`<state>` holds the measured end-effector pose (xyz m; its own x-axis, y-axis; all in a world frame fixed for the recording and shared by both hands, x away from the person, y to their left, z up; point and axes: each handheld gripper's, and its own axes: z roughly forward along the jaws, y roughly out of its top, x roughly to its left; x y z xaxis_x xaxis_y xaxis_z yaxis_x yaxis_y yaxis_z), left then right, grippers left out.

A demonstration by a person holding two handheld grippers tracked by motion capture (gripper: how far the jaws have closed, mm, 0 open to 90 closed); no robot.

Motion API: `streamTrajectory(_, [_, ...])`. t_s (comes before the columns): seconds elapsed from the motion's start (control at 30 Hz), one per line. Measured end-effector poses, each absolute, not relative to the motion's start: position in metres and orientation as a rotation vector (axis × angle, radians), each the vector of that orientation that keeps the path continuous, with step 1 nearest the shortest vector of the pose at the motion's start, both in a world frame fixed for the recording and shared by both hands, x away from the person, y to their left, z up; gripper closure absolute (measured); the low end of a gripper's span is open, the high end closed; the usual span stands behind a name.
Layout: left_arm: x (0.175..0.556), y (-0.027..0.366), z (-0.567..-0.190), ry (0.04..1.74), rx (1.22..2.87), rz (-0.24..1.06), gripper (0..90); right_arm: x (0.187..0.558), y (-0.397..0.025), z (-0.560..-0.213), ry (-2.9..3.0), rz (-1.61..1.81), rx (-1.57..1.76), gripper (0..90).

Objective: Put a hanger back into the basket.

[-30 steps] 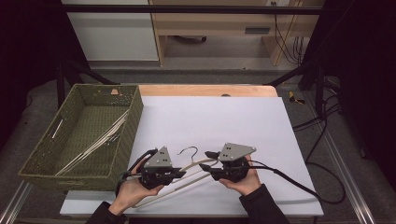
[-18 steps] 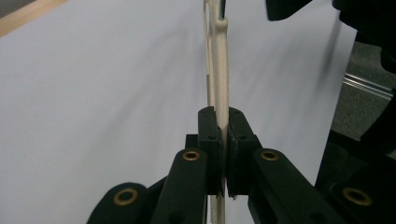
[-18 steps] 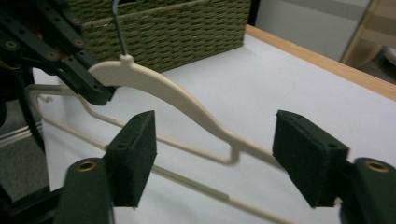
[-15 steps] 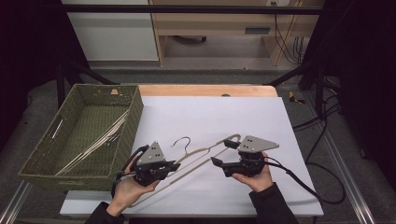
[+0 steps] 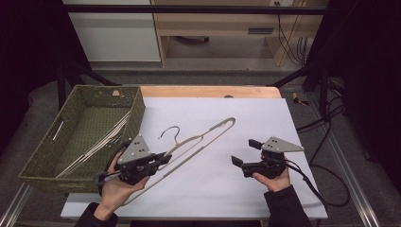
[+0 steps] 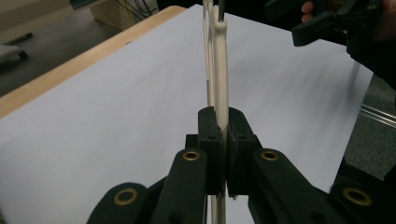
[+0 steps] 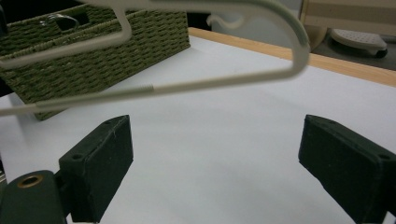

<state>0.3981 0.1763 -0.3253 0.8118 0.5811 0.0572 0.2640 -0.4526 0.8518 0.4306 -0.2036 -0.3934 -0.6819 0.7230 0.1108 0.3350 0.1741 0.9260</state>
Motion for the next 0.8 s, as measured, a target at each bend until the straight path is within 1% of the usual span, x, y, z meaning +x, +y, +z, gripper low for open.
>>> streamTrajectory(0.2, [0.398,0.189,-0.295,0.610,2.009,0.454,86.6,0.427,-0.213,-0.395,2.075,1.517,1.017,7.7])
streamTrajectory(0.47, [0.406,0.210,-0.252,0.596,1.996,0.537,86.6,0.425,-0.226,-0.398,2.035,1.521,1.089,5.6])
streamTrajectory(0.8, [0.421,0.238,-0.229,0.631,1.991,0.587,86.6,0.424,-0.229,-0.398,2.030,1.516,1.085,5.3])
